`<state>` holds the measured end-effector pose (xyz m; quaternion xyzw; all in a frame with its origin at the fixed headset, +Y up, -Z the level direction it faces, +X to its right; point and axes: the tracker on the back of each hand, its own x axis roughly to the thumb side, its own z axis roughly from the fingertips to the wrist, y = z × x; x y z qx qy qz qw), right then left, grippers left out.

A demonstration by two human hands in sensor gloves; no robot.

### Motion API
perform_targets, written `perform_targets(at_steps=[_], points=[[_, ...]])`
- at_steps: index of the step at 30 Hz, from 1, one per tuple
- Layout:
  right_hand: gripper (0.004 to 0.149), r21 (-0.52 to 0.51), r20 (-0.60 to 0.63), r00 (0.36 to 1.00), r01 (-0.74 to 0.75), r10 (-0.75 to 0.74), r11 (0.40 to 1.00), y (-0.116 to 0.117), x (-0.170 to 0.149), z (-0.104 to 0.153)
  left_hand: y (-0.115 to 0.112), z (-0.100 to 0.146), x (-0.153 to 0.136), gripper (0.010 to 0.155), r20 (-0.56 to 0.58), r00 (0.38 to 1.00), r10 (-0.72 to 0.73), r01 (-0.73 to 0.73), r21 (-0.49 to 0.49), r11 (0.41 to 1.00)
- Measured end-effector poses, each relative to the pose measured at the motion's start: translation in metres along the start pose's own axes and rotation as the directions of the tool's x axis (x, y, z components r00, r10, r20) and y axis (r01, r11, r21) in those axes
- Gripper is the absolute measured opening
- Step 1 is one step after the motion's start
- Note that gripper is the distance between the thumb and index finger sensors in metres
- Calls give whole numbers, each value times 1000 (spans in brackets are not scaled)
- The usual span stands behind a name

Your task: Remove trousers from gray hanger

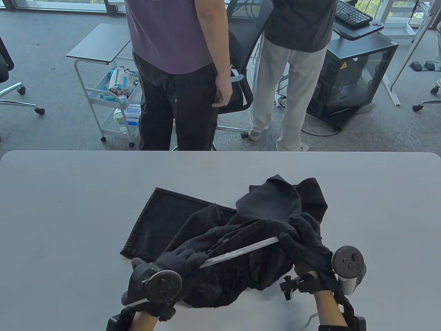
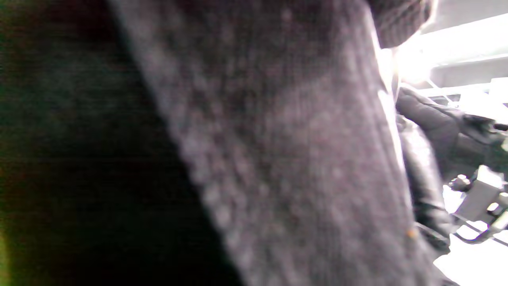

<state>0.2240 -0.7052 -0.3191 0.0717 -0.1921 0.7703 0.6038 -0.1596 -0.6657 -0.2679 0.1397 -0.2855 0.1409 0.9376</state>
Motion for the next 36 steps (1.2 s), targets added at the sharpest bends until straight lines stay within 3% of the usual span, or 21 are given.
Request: perform_targets(at_steps=[5, 9, 11, 13, 15, 20, 25, 27, 29, 30, 31, 32, 33, 35, 36], points=[[60, -61, -6, 1000, 15, -15, 998, 1, 2, -4, 1, 7, 8, 45, -113, 981, -161, 177, 154, 972], [69, -79, -152, 988, -10, -2, 997, 5, -10, -5, -1, 4, 19, 44, -105, 959, -264, 277, 149, 949], [73, -36, -190, 982, 19, -26, 999, 5, -18, -8, -2, 3, 19, 43, -91, 949, -302, 313, 154, 937], [75, 22, -231, 973, 7, -1, 1000, 4, -21, -9, -4, 3, 13, 43, -92, 954, -285, 296, 139, 945], [73, 7, -228, 974, -2, 4, 1000, 5, -21, -10, -7, 3, 6, 43, -107, 966, -237, 249, 114, 962], [51, -55, -246, 967, -86, 70, 995, 9, -20, -10, -12, 3, 0, 45, -155, 960, -232, 247, 85, 965], [47, -115, -236, 961, 117, -142, 986, 13, -14, -7, -11, 3, -7, 45, -257, 940, -226, 262, 117, 958], [46, -155, -254, 916, 279, -311, 948, 13, -12, -5, -8, 4, -15, 46, -309, 928, -207, 257, 131, 957], [47, -190, -274, 796, 506, -540, 842, 18, -14, -3, -7, 5, -27, 47, -360, 926, -110, 173, 147, 974], [47, -141, -271, 663, 690, -698, 710, 29, -15, 1, -10, 4, -35, 48, -392, 920, 1, 66, 158, 985], [48, -162, -260, 489, 828, -833, 537, 40, -13, 1, -15, 2, -41, 48, -414, 899, 139, -78, 161, 984], [48, -187, -313, 396, 865, -863, 465, 50, -12, 0, -20, 0, -47, 47, -411, 871, 269, -212, 180, 961], [48, -137, -312, 378, 890, -872, 435, 54, -11, 0, -25, -3, -51, 47, -350, 852, 389, -331, 216, 919], [49, -77, -302, 493, 841, -816, 536, 56, -8, -2, -26, -5, -53, 46, -363, 845, 392, -338, 205, 919], [50, -14, -305, 629, 748, -715, 664, 53, -9, -4, -25, -4, -54, 46, -368, 851, 375, -320, 202, 926]])
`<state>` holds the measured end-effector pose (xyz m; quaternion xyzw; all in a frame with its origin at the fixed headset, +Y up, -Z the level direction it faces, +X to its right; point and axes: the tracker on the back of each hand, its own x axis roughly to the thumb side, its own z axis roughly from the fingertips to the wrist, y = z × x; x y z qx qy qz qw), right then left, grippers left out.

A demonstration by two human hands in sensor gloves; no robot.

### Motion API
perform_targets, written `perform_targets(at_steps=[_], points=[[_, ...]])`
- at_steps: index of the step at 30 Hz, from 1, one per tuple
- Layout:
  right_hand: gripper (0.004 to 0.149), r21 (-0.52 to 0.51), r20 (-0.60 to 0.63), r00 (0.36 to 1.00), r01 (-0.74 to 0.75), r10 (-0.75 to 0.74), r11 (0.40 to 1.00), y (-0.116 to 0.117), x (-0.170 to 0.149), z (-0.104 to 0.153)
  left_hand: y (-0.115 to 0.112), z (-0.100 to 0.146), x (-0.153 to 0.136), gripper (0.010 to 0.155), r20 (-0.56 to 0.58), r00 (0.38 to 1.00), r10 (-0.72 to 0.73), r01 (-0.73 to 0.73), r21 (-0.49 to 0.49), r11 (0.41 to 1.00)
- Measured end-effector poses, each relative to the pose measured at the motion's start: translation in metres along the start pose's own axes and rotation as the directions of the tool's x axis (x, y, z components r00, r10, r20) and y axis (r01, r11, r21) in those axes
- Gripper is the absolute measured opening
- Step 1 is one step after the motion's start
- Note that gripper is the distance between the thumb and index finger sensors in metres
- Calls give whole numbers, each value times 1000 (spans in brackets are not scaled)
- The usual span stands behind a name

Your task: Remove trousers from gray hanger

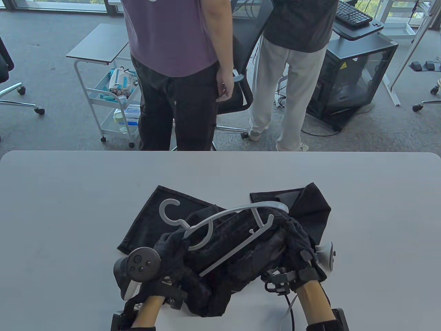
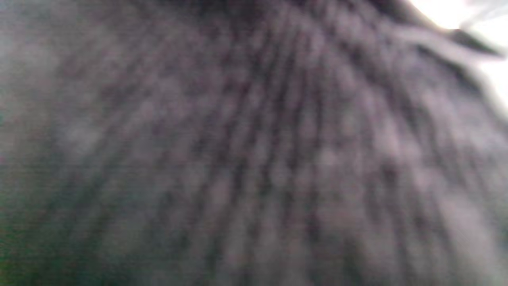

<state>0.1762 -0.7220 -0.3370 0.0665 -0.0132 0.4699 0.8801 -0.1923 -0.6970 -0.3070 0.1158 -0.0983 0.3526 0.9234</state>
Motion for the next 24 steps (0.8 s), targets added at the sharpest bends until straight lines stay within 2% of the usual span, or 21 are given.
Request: perform_targets(at_steps=[1, 2, 3, 5, 7, 8, 9, 11, 12, 13, 16, 18, 21, 23, 24], points=[[53, 37, -6, 996, -93, 93, 995, -2, 2, 0, 0, 1, 0, 46, 0, 1000, 11, -11, 8, 1000], [56, 81, -18, 962, -271, 273, 959, -5, 6, 0, 0, 1, 1, 46, 13, 1000, 21, -21, 7, 1000], [60, 84, -33, 919, -389, 392, 917, -7, 7, 1, 0, 1, 1, 46, 26, 999, 23, -23, 6, 1000], [69, 36, -95, 727, -680, 680, 732, -15, 12, 4, -2, 1, 5, 47, 47, 999, -5, 5, 12, 1000], [73, -12, -71, 647, -762, 759, 648, -20, 21, 8, -4, 1, 10, 47, 88, 995, -56, 56, 11, 998], [72, -104, -33, 645, -762, 763, 639, -21, 30, 11, -5, 1, 13, 47, 105, 990, -96, 95, 11, 995], [69, -242, 44, 652, -728, 757, 641, -22, 41, 16, -8, 1, 17, 48, 130, 979, -155, 156, 6, 988], [65, -375, 160, 633, -671, 758, 640, -17, 60, 25, -12, 1, 23, 48, 167, 962, -215, 219, -4, 976], [66, -399, 234, 546, -701, 804, 592, -9, 70, 31, -13, 1, 24, 49, 165, 968, -187, 190, -3, 982], [63, -404, 304, 418, -757, 856, 513, 0, 75, 36, -14, 0, 24, 49, 167, 973, -158, 162, -8, 987], [61, -410, 457, 76, -866, 886, 286, 38, 80, 52, -17, -1, 30, 49, 182, 956, -231, 237, -13, 971], [62, -398, 517, -43, -897, 855, 195, 60, 72, 58, -20, 0, 33, 50, 223, 948, -226, 239, -30, 971], [69, -330, 455, -202, -943, 867, -47, 81, 50, 56, -21, 4, 42, 51, 283, 932, -226, 245, -34, 969], [71, -334, 349, -403, -897, 846, -290, 86, 34, 49, -19, 6, 43, 53, 302, 929, -214, 235, -34, 971], [67, -362, 325, -450, -872, 832, -330, 85, 32, 46, -19, 5, 43, 54, 316, 928, -197, 235, -85, 968]])
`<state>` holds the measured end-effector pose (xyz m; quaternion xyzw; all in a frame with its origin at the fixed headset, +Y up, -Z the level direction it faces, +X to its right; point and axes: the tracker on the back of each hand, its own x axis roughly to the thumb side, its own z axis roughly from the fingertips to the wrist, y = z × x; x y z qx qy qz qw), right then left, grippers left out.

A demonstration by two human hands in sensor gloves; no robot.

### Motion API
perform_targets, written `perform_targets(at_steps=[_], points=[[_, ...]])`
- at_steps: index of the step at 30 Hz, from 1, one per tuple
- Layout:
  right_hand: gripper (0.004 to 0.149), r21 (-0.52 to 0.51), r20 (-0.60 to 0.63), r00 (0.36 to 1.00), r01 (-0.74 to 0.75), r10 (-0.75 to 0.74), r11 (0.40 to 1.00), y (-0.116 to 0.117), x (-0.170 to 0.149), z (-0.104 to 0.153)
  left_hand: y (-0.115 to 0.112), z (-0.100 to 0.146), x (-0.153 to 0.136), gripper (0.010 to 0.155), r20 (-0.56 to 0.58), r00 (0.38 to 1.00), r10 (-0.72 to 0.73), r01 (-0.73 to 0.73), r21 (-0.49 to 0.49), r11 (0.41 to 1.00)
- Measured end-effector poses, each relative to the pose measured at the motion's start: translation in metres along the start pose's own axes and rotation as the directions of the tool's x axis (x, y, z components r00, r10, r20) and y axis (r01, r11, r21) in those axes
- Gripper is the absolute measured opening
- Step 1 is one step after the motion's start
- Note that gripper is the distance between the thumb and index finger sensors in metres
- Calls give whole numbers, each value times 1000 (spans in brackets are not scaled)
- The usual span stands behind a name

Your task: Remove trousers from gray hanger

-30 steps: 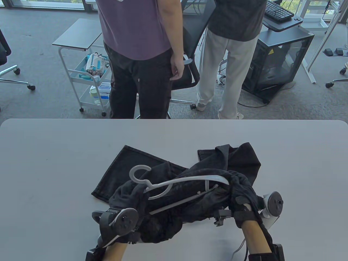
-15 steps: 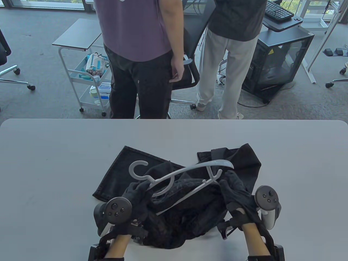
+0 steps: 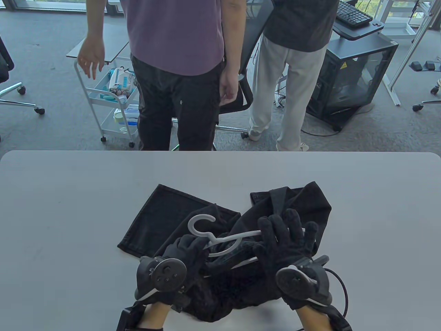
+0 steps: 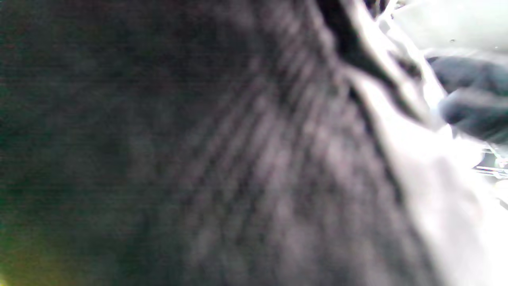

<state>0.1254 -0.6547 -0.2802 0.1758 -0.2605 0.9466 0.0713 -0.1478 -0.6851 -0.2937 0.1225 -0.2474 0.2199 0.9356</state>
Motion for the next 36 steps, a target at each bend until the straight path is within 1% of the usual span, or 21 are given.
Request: perform_targets(at_steps=[1, 2, 3, 4, 5, 6, 7, 8, 11, 14, 18, 21, 25, 28, 30, 32, 33, 35, 36], points=[[54, -24, -21, 999, 39, -40, 999, 1, -4, -3, -2, 0, -2, 55, 20, 999, 28, -27, -52, 998], [49, -10, -56, 992, 112, -113, 994, 4, -9, -5, -3, 0, -3, 56, 36, 997, 65, -62, -78, 995], [48, 20, -110, 975, 198, -194, 980, 4, -15, -4, -4, 0, -6, 56, 32, 993, 114, -111, -97, 989], [47, -17, -109, 970, 215, -215, 976, 6, -18, -2, -4, -2, -7, 56, 45, 988, 148, -142, -123, 982], [47, -46, -96, 979, 177, -181, 983, 6, -20, 0, -3, -2, -8, 56, 49, 983, 175, -168, -129, 977], [46, -66, -89, 988, 119, -125, 991, 4, -23, 0, -2, -1, -11, 55, 55, 979, 194, -188, -100, 977], [46, -74, -101, 987, 121, -129, 990, 2, -25, 1, -1, 0, -13, 55, 53, 978, 201, -197, -76, 977], [46, -104, -109, 982, 142, -153, 984, 0, -28, 2, 1, 2, -17, 55, 47, 977, 209, -207, -43, 977], [46, -141, -104, 983, 135, -150, 981, -5, -32, 4, 5, 6, -24, 56, 4, 973, 230, -230, 42, 972], [46, -172, -100, 982, 142, -161, 975, -10, -33, 4, 8, 8, -26, 59, -38, 979, 199, -193, 120, 974], [46, -193, -123, 980, 132, -157, 972, -16, -39, 5, 12, 7, -31, 61, -64, 982, 176, -164, 162, 973], [46, -215, -172, 971, 127, -165, 968, -23, -51, 7, 16, 5, -37, 62, -90, 985, 149, -129, 196, 972], [46, -229, -246, 951, 129, -186, 965, -31, -67, 12, 17, 1, -45, 62, -123, 983, 139, -111, 215, 970], [46, -266, -316, 926, 121, -205, 956, -40, -80, 17, 17, 0, -53, 62, -154, 983, 101, -66, 221, 973], [46, -276, -387, 893, 124, -228, 953, -45, -93, 21, 16, 0, -57, 62, -162, 982, 97, -62, 207, 976], [46, -316, -430, 850, 175, -305, 932, -44, -104, 25, 16, 0, -58, 61, -172, 981, 89, -51, 214, 975], [46, -321, -466, 814, 210, -347, 924, -41, -111, 27, 14, 0, -58, 60, -174, 982, 73, -37, 199, 979], [46, -335, -493, 768, 267, -410, 904, -36, -117, 30, 13, 1, -59, 58, -183, 983, 19, 14, 176, 984], [47, -340, -510, 733, 308, -449, 889, -31, -121, 31, 12, 2, -60, 57, -184, 983, -10, 41, 160, 986]])
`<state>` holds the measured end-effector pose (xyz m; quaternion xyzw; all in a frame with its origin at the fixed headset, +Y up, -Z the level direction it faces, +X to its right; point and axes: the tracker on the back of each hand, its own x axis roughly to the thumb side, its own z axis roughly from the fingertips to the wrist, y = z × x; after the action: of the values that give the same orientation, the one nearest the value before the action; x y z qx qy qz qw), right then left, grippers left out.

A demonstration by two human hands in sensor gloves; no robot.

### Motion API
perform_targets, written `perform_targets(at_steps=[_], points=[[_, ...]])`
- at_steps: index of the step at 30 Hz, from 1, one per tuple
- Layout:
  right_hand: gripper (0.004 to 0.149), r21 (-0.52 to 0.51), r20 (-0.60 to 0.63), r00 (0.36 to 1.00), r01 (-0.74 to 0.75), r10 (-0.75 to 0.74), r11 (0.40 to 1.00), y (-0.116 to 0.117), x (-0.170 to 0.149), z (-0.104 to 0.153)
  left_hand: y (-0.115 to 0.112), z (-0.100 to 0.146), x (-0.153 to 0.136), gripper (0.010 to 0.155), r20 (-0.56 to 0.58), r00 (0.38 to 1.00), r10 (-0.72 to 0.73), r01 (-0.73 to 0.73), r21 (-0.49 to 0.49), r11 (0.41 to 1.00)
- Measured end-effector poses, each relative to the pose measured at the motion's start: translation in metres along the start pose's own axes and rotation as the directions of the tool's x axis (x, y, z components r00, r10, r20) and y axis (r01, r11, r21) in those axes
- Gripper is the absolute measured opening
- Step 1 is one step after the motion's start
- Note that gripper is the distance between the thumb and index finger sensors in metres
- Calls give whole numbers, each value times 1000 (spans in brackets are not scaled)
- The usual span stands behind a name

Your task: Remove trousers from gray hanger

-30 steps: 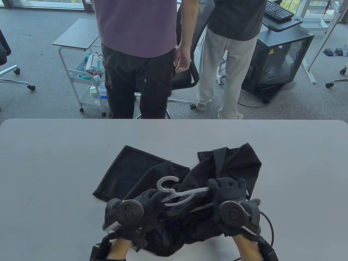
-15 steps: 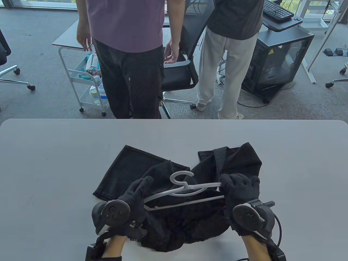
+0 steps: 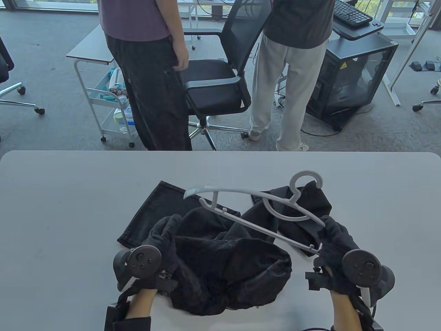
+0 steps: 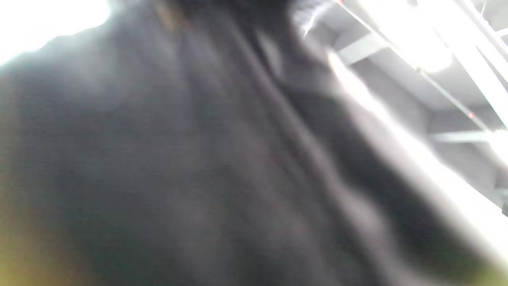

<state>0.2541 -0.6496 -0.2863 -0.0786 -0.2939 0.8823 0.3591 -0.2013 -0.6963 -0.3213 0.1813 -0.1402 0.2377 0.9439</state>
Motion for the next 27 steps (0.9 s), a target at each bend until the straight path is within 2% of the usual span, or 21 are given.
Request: perform_targets(at_steps=[4, 9, 12, 17, 22, 23, 27], points=[[50, 68, -116, 991, 71, -63, 995, 10, -15, -2, -2, 3, -2, 60, 13, 999, -42, 42, -30, 999], [53, 150, -287, 956, 102, -56, 983, 20, -39, -3, -2, 7, 0, 65, 24, 997, -71, 72, -50, 996], [55, 203, -417, 909, 91, 1, 975, 27, -56, -3, -3, 7, 2, 66, 30, 996, -82, 84, -66, 994], [56, 297, -544, 832, 70, 109, 952, 40, -85, 3, -3, 9, 3, 67, 31, 996, -83, 85, -70, 994], [56, 448, -604, 758, 69, 245, 891, 58, -102, 8, -2, 10, 2, 68, 32, 997, -73, 75, -68, 995], [56, 448, -622, 747, 91, 237, 889, 58, -101, 6, -2, 9, 2, 67, 29, 997, -74, 75, -70, 995], [59, 562, -584, 734, 58, 346, 825, 59, -97, 5, -2, 9, 1, 68, 20, 997, -71, 73, -76, 994]])
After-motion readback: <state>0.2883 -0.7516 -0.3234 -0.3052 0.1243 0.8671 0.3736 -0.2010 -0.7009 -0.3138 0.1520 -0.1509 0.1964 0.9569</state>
